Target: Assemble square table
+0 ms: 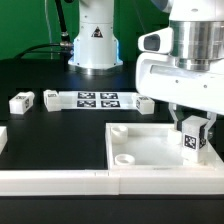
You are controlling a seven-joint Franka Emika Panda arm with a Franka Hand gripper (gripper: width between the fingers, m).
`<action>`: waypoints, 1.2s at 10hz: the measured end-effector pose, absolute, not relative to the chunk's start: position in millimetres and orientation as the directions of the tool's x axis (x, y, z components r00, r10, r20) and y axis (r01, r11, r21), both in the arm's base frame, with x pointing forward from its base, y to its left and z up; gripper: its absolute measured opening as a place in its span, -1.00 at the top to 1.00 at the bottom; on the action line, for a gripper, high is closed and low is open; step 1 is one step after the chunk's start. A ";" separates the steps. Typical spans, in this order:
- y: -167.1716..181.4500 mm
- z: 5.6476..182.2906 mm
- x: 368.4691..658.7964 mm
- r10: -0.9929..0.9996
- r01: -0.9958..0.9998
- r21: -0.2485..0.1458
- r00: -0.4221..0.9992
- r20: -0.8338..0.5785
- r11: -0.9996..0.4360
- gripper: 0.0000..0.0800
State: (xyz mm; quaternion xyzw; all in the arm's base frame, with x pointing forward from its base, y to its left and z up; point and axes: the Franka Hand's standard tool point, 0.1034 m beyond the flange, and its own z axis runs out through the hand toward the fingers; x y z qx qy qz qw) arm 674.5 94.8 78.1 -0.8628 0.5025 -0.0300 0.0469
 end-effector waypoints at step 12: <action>106.6 82.1 676.8 -0.635 -0.626 -0.129 0.771 0.043 -0.769 -0.62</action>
Offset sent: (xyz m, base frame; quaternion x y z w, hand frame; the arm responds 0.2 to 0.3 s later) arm 0.0214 0.0270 0.0067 0.1101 -0.0452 0.2529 0.9601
